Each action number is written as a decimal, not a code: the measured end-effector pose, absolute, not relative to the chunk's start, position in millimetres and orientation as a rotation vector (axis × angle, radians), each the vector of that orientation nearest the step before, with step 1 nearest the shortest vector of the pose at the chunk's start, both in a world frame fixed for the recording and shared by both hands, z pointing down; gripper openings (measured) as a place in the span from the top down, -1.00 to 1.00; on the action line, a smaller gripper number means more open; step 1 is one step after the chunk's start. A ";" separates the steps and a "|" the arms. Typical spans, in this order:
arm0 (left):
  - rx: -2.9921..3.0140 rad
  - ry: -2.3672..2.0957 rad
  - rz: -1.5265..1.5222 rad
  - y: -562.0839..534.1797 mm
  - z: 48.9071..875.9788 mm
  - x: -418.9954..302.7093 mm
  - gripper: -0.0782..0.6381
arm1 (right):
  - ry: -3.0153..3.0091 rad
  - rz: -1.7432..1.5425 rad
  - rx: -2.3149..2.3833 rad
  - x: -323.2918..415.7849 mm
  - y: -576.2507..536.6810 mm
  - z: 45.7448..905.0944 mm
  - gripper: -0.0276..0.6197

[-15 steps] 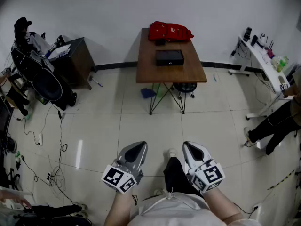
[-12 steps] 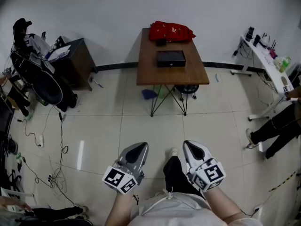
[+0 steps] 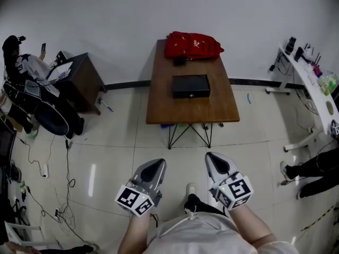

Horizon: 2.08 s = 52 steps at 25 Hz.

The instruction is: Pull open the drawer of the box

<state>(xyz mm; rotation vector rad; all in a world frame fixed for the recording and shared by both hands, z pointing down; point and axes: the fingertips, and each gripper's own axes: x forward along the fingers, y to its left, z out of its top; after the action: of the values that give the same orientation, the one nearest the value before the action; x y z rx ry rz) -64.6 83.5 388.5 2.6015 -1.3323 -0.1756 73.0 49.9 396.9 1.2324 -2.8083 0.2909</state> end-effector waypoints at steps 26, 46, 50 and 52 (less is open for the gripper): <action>2.534 -1.344 -0.093 -200.3 418.3 -90.3 0.76 | -2.595 0.399 1.307 53.4 -224.2 446.0 0.91; 2.409 -1.189 0.133 -340.4 540.6 -114.1 0.76 | -2.206 0.671 1.216 17.8 -374.8 615.0 0.90; 2.382 -1.156 0.142 -350.5 562.4 -112.7 0.76 | -2.117 0.691 1.255 22.4 -391.6 639.2 0.69; 2.370 -1.136 0.128 -354.8 569.2 -113.3 0.76 | -2.084 0.710 1.247 22.2 -394.9 647.8 0.66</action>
<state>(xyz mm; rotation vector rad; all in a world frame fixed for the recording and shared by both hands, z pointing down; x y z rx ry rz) -113.3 -354.8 569.2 2.3700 -1.1358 0.1276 22.2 -394.9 647.8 1.2475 -2.0841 0.7103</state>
